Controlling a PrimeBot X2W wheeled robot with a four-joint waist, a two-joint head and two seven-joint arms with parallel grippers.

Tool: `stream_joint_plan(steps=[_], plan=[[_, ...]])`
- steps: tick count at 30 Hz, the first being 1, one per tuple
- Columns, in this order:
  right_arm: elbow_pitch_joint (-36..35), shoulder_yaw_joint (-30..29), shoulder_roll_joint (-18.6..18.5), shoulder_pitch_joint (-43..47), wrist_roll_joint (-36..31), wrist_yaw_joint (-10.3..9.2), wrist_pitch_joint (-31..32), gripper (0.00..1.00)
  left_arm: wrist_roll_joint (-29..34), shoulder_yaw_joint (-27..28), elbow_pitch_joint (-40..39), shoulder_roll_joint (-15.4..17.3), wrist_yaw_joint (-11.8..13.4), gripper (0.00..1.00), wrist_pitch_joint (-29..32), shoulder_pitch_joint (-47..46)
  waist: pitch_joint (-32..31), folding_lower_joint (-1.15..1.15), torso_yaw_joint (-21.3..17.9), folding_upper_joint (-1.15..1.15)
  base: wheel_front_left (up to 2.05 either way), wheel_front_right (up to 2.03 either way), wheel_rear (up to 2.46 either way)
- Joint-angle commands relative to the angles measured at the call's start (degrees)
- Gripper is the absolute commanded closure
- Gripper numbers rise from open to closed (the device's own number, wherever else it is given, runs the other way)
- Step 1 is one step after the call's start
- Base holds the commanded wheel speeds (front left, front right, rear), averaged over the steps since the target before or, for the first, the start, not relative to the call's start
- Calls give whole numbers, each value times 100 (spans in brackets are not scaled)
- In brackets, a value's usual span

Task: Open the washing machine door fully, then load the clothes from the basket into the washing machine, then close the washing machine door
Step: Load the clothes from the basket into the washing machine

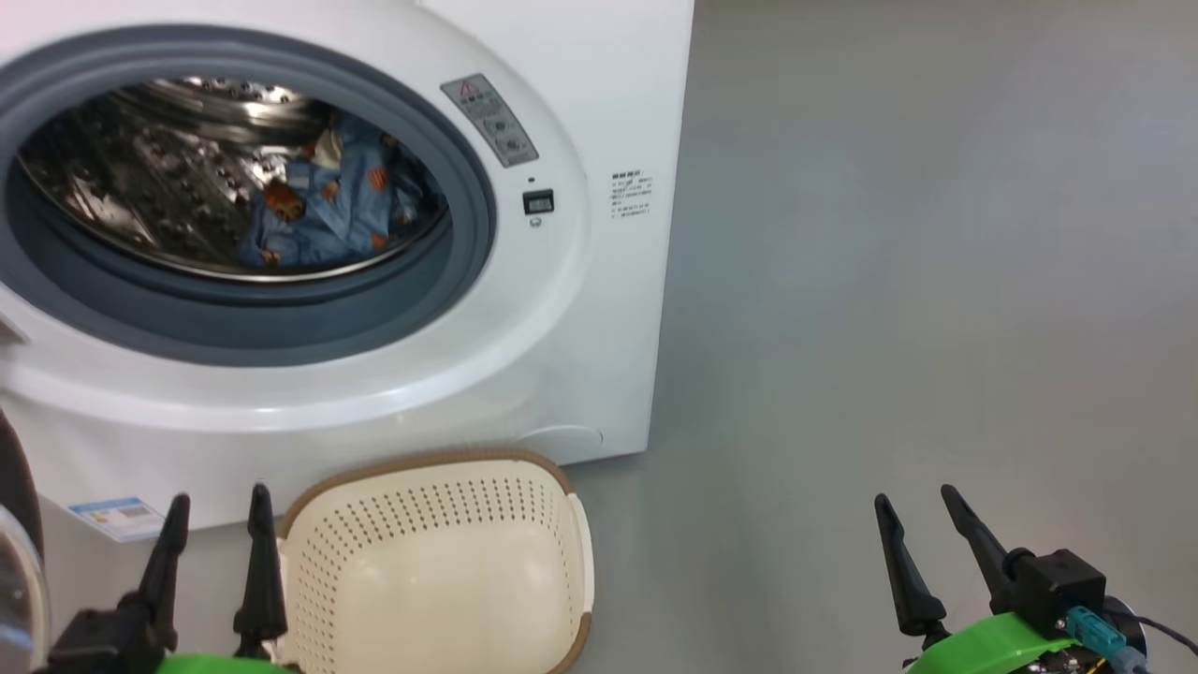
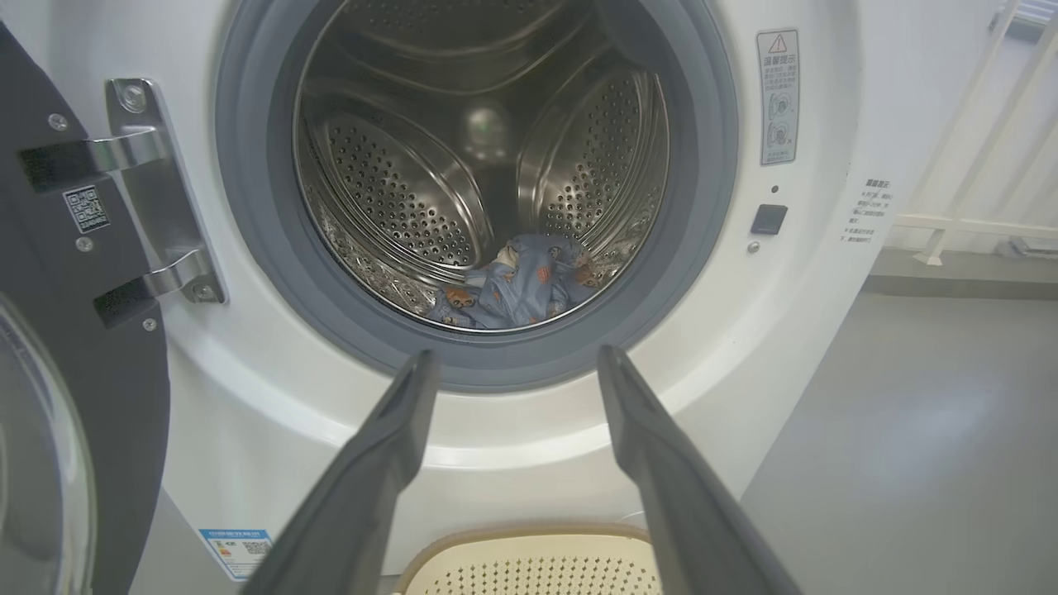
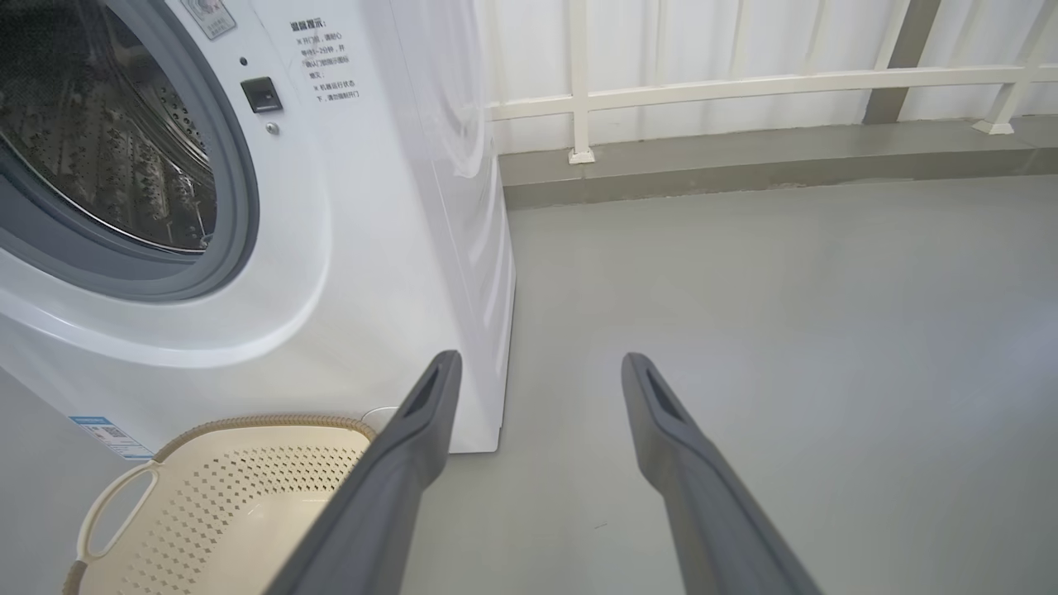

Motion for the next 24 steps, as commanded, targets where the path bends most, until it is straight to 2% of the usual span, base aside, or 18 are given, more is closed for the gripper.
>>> stream_joint_plan(steps=[1,8,24], plan=[[-134,123,-16,5,-74,52,-69,0,66,217,-175,48,40,0,-30,17,-190,0,-12,0,0,0,0],[-181,126,-16,226,-176,52,-69,0,57,392,-270,29,199,0,-30,558,-583,0,-48,0,0,0,0],[-406,154,-16,395,-257,52,-69,0,-108,321,-368,25,386,0,-30,1072,-773,0,-91,0,0,0,0]])
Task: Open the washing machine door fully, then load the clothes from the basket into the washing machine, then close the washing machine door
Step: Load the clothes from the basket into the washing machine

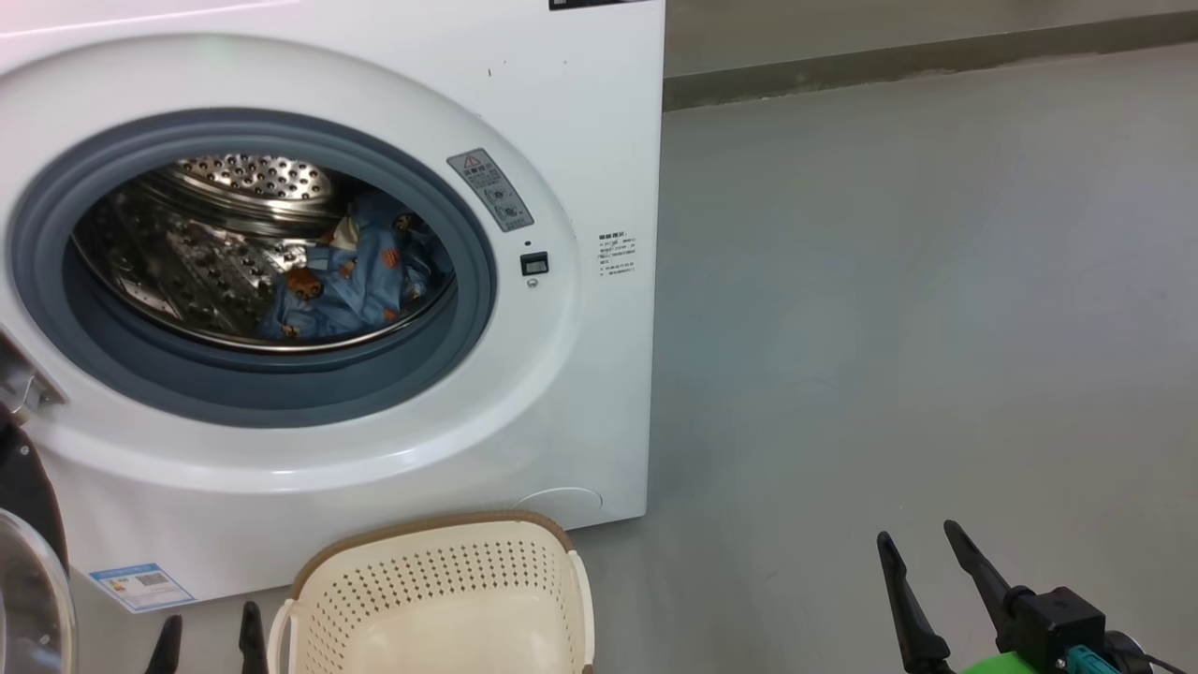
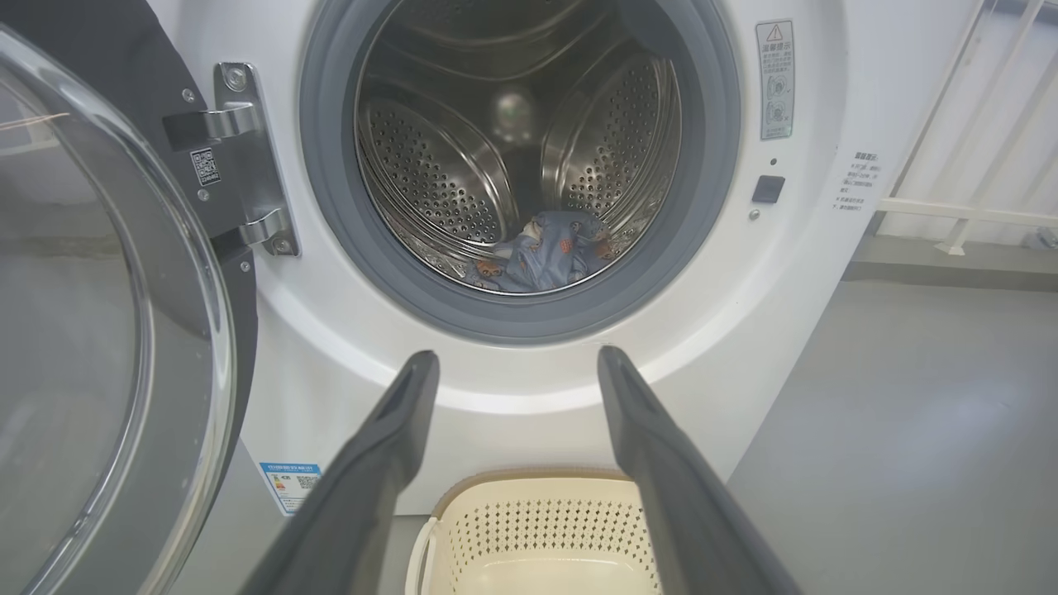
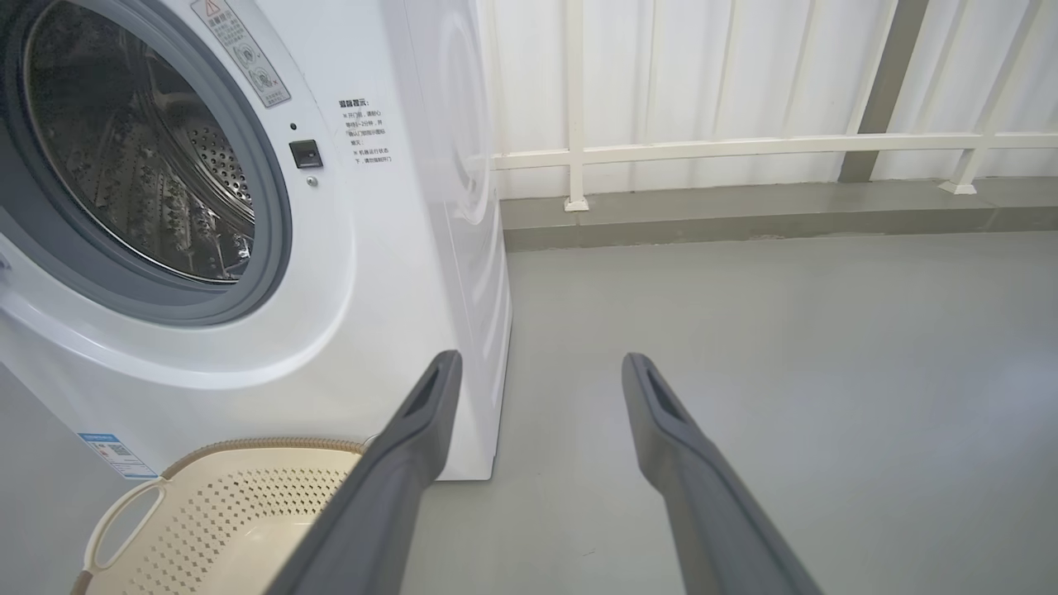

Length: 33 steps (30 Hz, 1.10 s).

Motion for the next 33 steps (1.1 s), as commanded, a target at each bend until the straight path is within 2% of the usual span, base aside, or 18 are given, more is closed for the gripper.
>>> stream_joint_plan(steps=[1,10,21,33], plan=[[-157,144,-21,-65,-77,52,-69,0,-46,147,-148,34,42,0,-31,-80,-28,0,2,0,0,0,0],[-232,139,-21,-52,-126,52,-69,0,-185,33,-95,34,101,0,-32,-59,-82,0,57,0,0,0,0],[-256,132,-21,-69,-158,52,-69,0,-381,-5,-33,34,25,0,-32,-101,-33,0,104,0,0,0,0],[-234,146,-21,-101,-98,52,-69,0,-344,2,8,34,48,0,-32,-156,-3,0,102,0,0,0,0]])
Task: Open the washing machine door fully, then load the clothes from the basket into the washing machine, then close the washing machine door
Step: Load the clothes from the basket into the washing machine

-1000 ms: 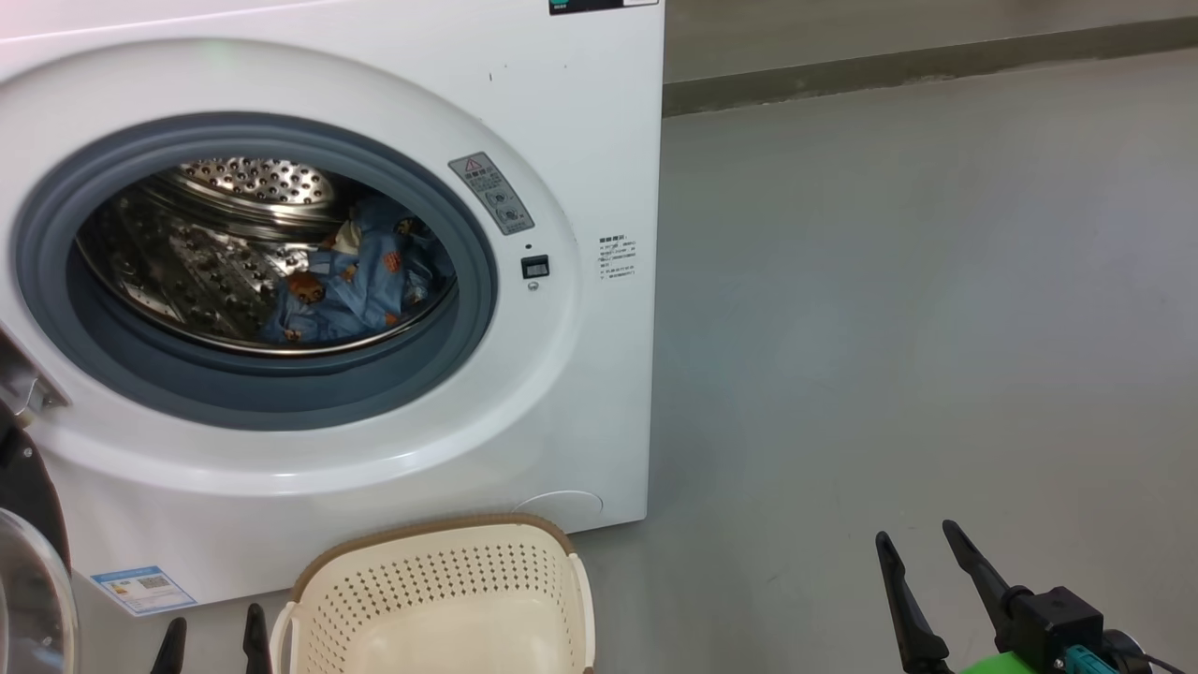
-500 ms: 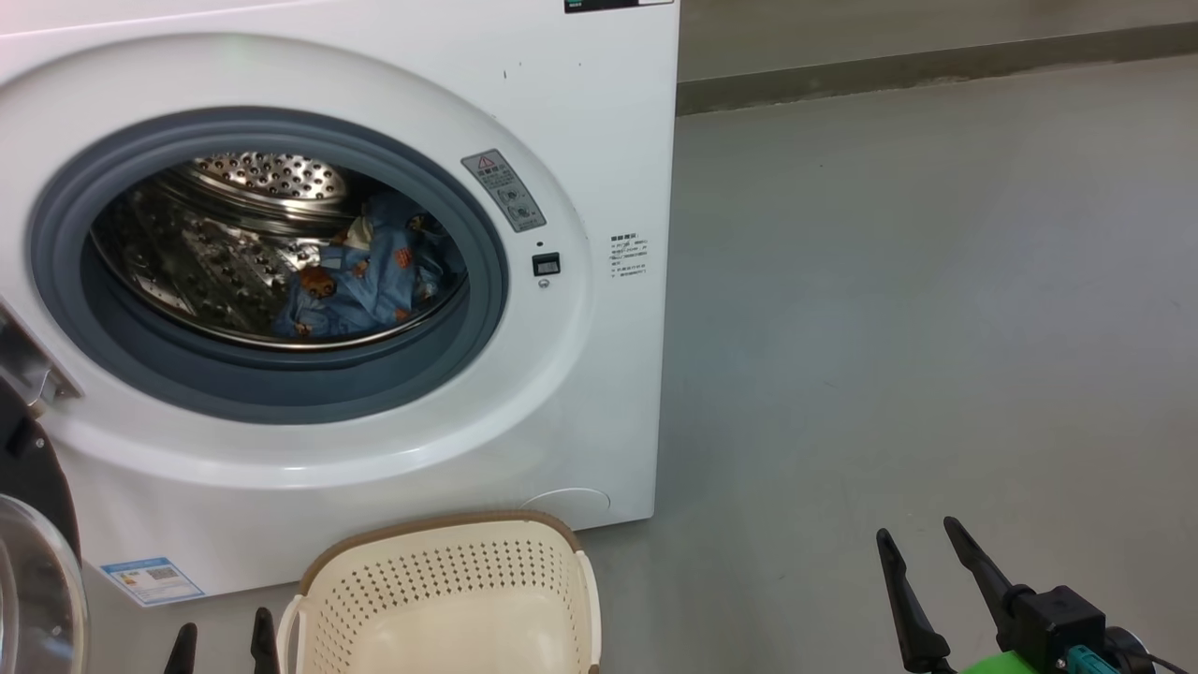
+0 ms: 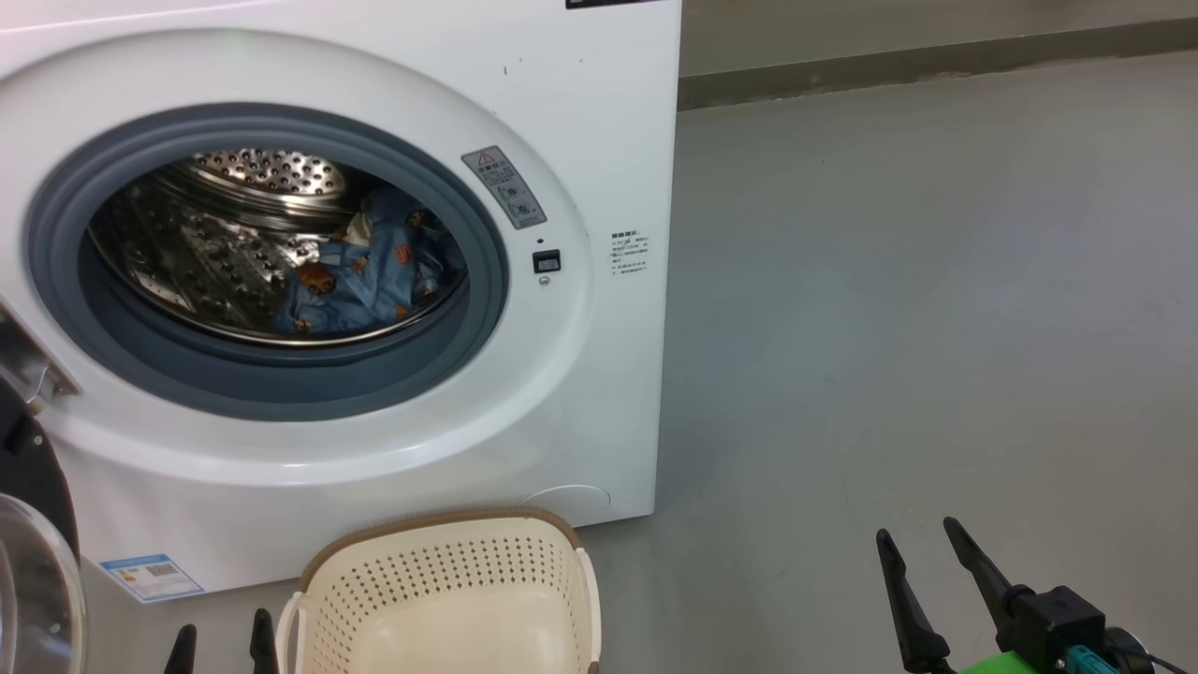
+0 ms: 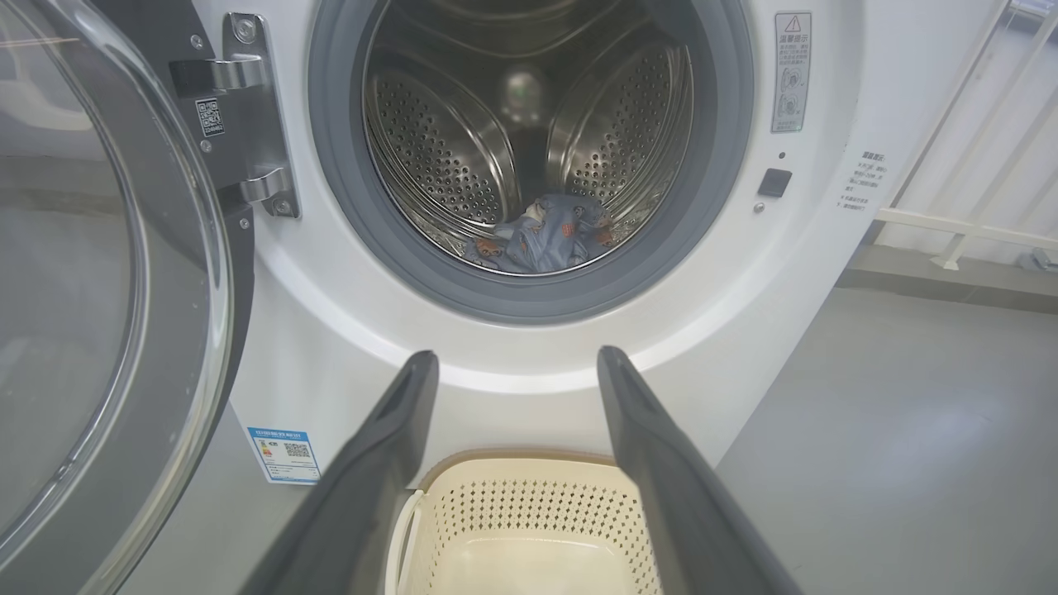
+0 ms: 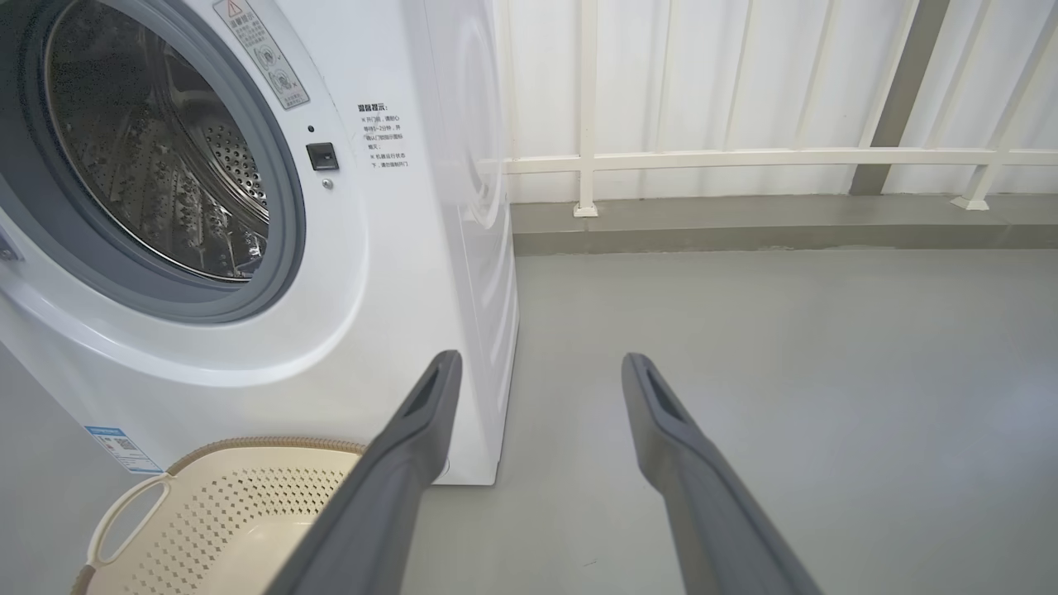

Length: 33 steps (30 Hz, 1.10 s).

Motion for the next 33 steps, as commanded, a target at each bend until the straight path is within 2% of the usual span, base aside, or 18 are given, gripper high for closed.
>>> stream_joint_plan(steps=[1,15,33], plan=[[-139,142,-21,-131,4,52,-69,0,8,182,-95,34,-1,0,-33,-211,13,0,-4,0,0,0,0],[-137,148,-21,-158,24,52,-69,0,-7,203,-142,34,-82,0,-33,-284,53,0,42,0,0,0,0],[-129,147,-21,-158,24,52,-69,0,-25,220,-241,34,-18,0,-33,-289,59,0,55,0,0,0,0]])
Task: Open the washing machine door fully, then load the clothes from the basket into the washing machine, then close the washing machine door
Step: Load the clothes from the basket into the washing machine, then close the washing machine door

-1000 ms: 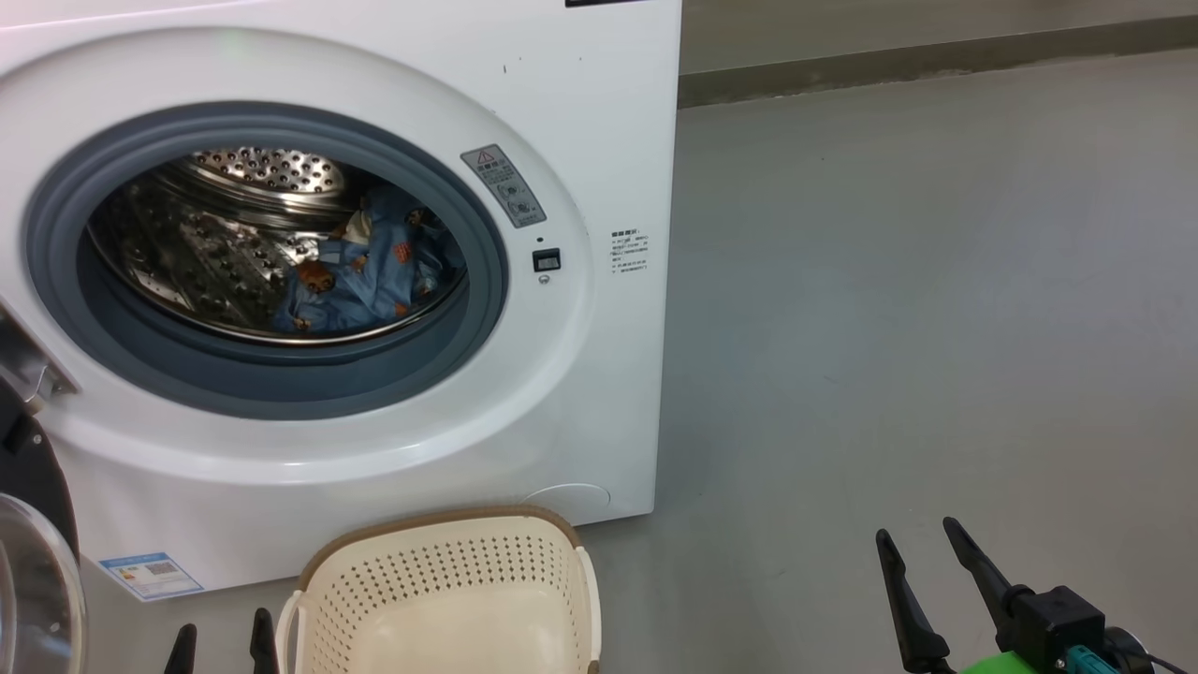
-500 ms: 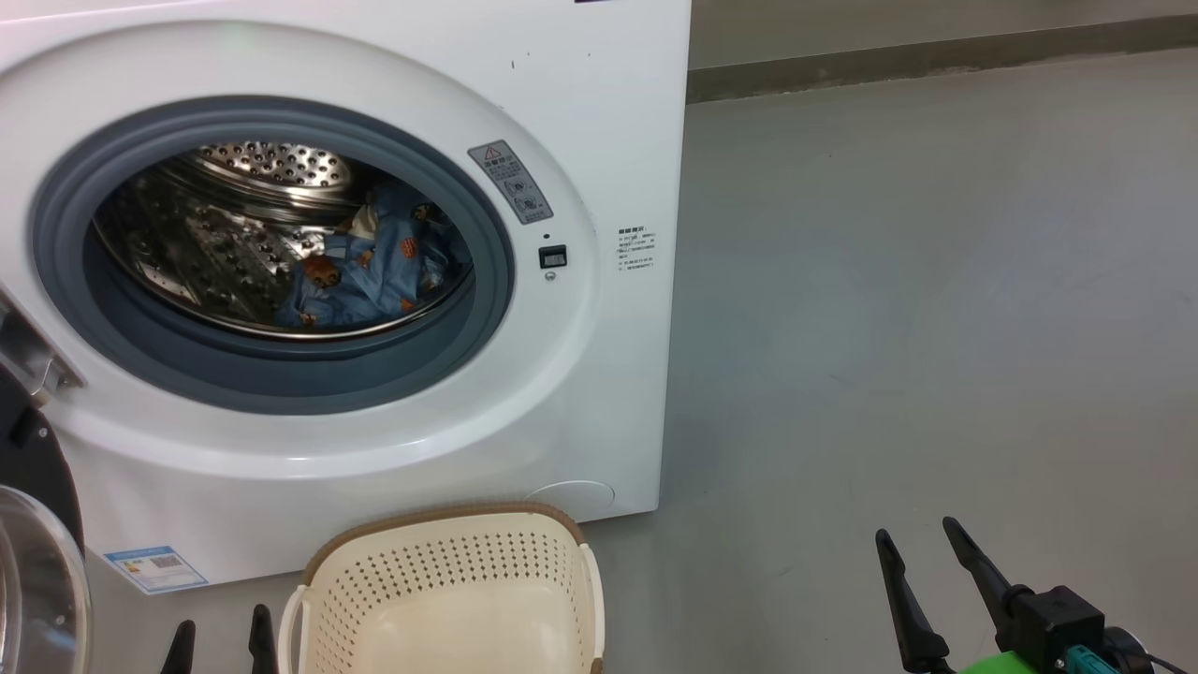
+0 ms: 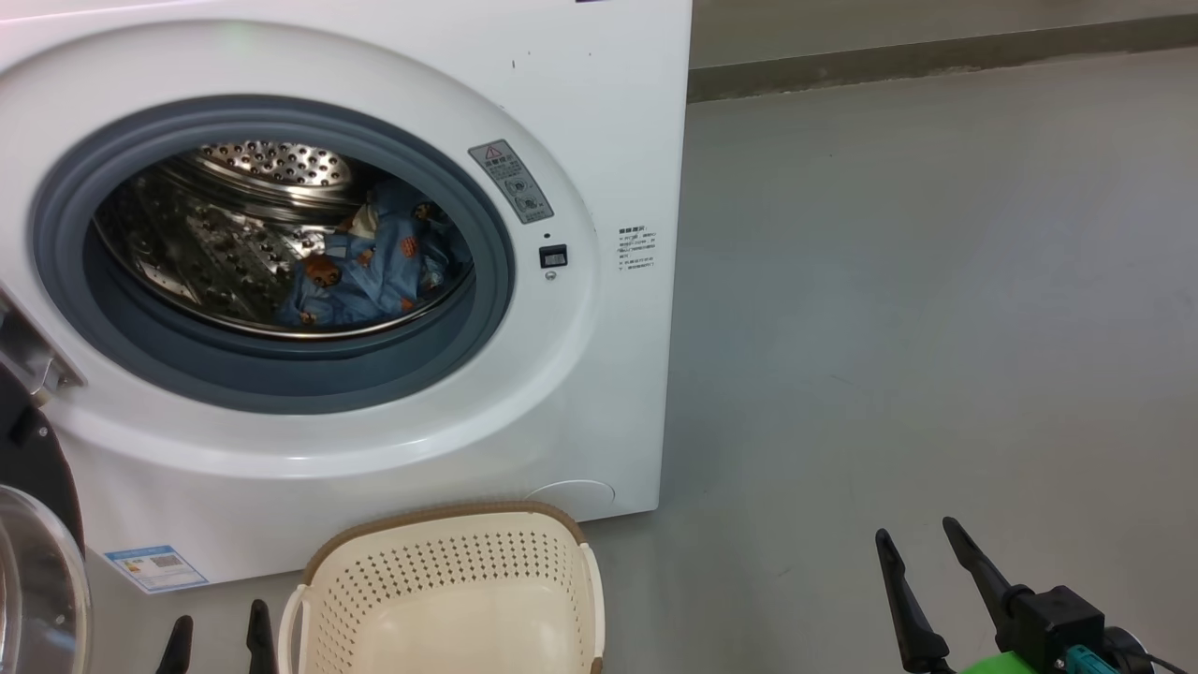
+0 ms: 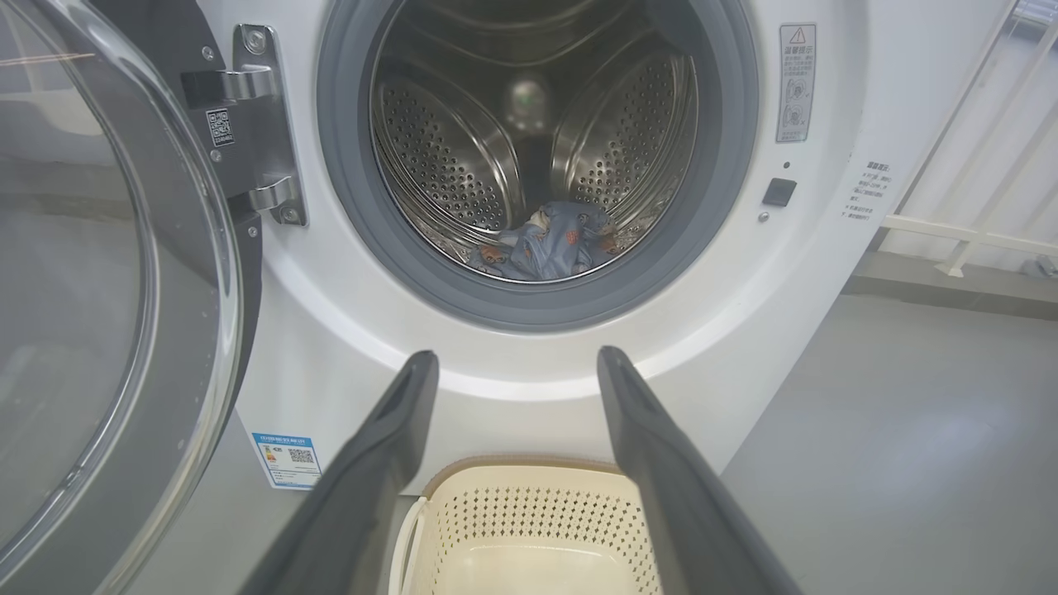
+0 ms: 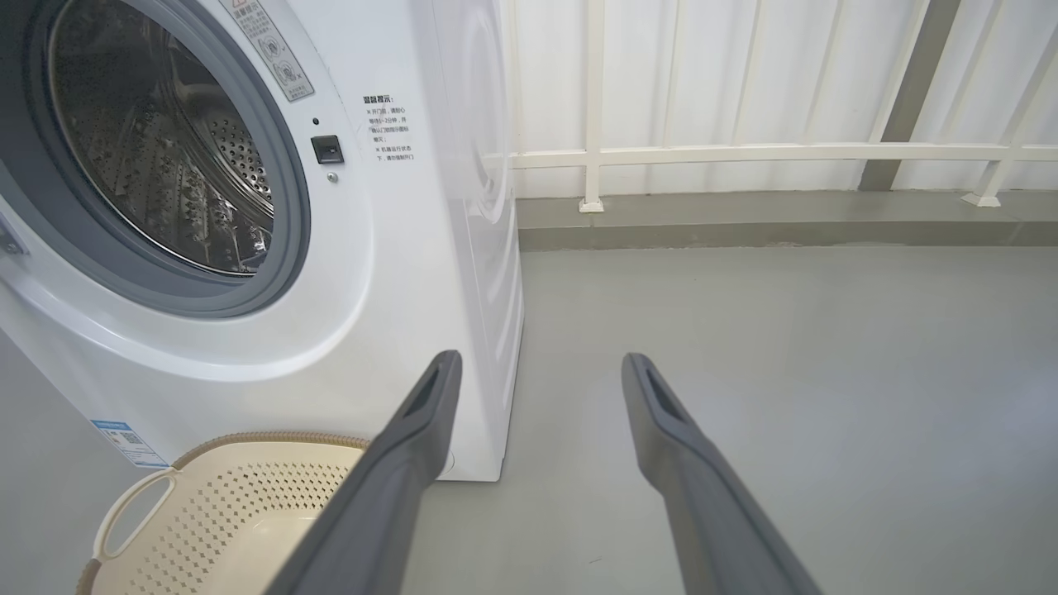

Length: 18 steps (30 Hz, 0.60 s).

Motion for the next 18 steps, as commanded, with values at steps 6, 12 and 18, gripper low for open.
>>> stream_joint_plan(steps=[6,12,18], plan=[[-138,115,-22,-148,24,52,-69,0,-14,208,-191,33,45,0,-33,-246,-6,0,0,0,0,0,0],[-145,114,-22,-135,27,52,-69,0,5,218,-197,33,64,0,-33,-248,-4,0,12,0,0,0,0],[-125,122,-22,-129,41,52,-69,0,86,196,-153,33,34,0,-33,-235,-15,0,15,0,-3,3,0]])
